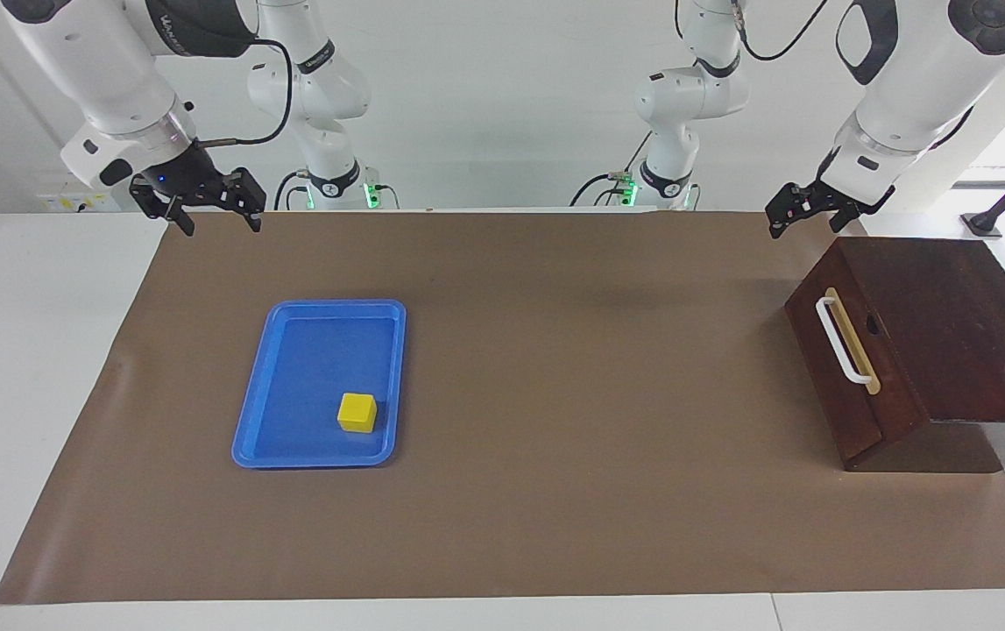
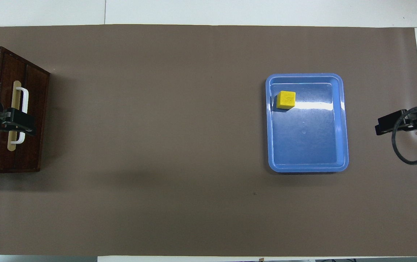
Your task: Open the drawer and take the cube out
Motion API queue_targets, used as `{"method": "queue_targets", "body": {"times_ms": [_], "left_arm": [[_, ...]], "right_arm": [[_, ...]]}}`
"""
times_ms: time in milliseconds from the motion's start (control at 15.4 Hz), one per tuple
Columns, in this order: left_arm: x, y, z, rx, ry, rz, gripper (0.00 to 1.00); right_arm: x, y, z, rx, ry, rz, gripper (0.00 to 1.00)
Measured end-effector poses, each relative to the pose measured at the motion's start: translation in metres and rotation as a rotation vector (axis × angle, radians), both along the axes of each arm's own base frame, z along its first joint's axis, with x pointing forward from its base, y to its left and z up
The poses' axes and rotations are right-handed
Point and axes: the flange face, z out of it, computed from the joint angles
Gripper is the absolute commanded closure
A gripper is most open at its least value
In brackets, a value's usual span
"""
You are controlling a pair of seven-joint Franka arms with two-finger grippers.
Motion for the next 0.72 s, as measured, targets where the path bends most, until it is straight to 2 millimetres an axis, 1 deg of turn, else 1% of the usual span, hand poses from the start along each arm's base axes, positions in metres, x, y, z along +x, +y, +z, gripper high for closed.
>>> {"method": "queue_targets", "body": {"times_ms": [261, 391, 716], "left_arm": [[-0.0024, -0.0002, -0.0026, 0.001, 0.025, -0.002, 0.00], [-0.0037, -0.0005, -0.0026, 0.002, 0.035, -0.003, 0.00], [-0.0050, 0.0003, -0.0032, 0.003, 0.045, -0.002, 0.00]], "right_arm": [[0.0053, -0.0068, -0.0097, -0.020, 0.012, -0.006, 0.00], [0.0075, -0.0076, -0.0099, -0.049, 0.004, 0.000, 0.00], [0.0081, -0.0042, -0.0092, -0.054, 0.000, 0.008, 0.00]]}}
